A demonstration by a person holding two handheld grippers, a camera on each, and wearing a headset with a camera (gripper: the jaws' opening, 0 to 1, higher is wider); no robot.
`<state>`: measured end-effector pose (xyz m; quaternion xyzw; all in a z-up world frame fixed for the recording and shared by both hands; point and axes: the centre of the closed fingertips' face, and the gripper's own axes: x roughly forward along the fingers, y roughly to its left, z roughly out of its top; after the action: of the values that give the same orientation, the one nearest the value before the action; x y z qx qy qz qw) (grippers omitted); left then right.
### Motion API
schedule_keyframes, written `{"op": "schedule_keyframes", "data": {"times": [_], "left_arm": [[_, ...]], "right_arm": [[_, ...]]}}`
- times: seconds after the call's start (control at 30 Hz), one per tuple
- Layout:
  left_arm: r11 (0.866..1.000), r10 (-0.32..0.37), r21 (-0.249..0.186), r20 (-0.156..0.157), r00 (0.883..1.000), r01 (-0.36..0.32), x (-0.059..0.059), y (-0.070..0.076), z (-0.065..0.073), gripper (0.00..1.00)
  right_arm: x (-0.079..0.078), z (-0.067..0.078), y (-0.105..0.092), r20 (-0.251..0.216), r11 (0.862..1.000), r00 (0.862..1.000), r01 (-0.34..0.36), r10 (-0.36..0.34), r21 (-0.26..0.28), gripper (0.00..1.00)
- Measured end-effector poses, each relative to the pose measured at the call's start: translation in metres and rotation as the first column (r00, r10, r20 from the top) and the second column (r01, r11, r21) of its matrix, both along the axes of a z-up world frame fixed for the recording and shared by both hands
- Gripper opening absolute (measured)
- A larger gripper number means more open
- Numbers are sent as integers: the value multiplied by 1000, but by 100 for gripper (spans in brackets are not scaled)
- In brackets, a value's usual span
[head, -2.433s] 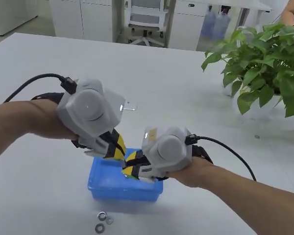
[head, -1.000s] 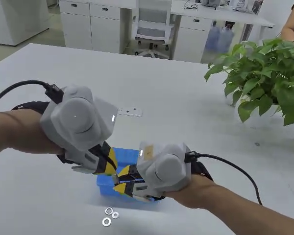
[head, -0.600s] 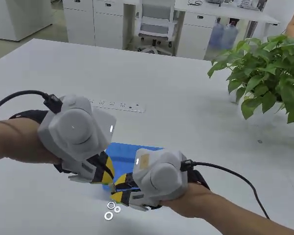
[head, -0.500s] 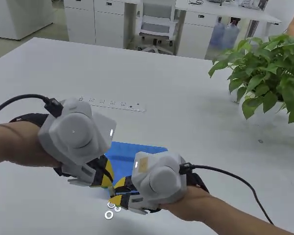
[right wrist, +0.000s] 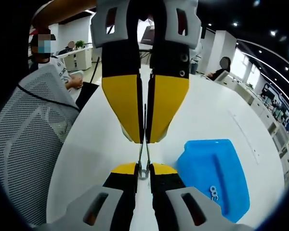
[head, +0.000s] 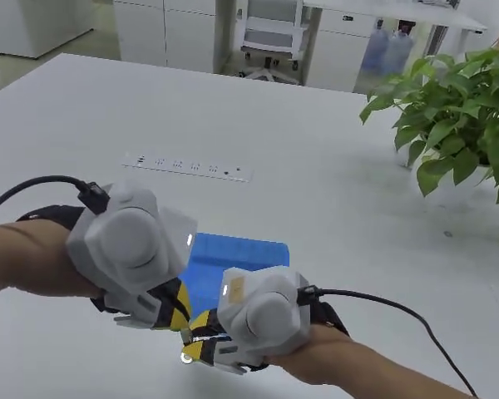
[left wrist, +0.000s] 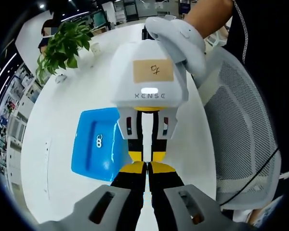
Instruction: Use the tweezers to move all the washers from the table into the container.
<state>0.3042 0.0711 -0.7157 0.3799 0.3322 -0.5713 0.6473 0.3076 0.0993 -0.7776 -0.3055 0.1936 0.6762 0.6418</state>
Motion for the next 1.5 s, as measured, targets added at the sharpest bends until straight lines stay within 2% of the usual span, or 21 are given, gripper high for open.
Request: {"op": "schedule_keyframes", "data": {"times": [0.2,0.63,0.73,0.87,1.2,1.5], "left_arm": [[1000,8,2,-9,1000,-8,-3,1,-5,6],[1000,16,-13,-15,1000,-16,-1,1,-3,6],[1000,13,-8,-18,1000,-13,-2,1,-7,6],[1000,15,-24,-22,1000,-16,-3,-2,-6,6],[999,19,-30,-24,1000,-20,0,-3,-6,6],[999,20,-36,-30,999,-21,-1,-3,-6,6]], "right_arm": [[-3,-5,2,-15,1000,1000,-6,6,-4,11],[-5,-4,3,-27,1000,1000,-2,2,6,11],[-6,-8,2,-28,1000,1000,-2,2,-2,11],[-7,-8,1,-32,1000,999,3,-3,-2,12],[-6,-9,0,-33,1000,999,0,0,-10,13],[-6,-10,0,-50,1000,999,11,-12,-9,10]]}}
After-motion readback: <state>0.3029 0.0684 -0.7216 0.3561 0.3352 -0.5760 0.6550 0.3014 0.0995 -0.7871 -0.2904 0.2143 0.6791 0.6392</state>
